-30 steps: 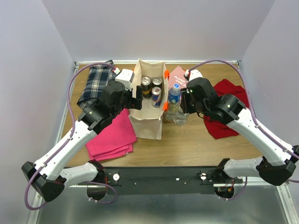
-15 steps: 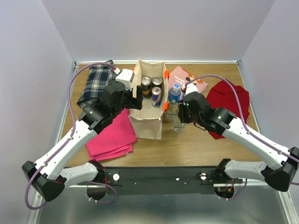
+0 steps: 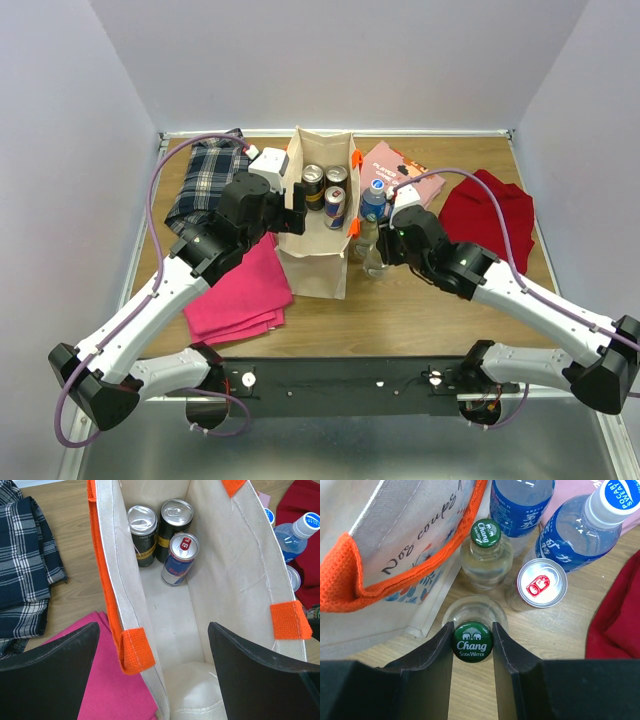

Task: Take the beverage out of the canvas bag
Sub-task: Place the drink at the center of the board.

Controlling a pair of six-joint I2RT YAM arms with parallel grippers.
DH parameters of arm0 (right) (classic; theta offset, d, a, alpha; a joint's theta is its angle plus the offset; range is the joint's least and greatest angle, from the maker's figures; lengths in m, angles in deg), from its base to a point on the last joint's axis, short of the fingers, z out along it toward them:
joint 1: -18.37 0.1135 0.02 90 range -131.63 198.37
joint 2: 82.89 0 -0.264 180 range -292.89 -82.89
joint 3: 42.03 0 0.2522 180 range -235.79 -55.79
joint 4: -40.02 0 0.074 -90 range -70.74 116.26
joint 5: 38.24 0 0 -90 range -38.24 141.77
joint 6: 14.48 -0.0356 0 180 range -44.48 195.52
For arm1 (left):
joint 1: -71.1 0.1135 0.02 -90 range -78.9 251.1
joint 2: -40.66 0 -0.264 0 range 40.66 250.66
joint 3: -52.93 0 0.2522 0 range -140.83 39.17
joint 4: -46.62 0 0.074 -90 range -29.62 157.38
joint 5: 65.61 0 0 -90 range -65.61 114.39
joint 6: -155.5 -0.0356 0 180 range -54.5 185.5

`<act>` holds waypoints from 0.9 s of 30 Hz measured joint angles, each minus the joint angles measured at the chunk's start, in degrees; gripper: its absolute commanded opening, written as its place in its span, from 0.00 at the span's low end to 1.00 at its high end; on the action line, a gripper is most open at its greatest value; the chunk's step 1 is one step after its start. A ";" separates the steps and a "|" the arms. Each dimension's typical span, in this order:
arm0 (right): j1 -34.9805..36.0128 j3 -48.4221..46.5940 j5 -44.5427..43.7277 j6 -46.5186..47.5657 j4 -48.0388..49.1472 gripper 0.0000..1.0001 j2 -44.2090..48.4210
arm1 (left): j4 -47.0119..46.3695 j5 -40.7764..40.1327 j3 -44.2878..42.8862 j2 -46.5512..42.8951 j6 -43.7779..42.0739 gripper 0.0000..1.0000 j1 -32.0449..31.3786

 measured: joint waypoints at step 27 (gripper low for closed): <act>1.51 5.25 -1.33 1.33 8.92 0.01 -3.98 | -0.42 0.00 0.26 0.13 0.00 0.99 0.00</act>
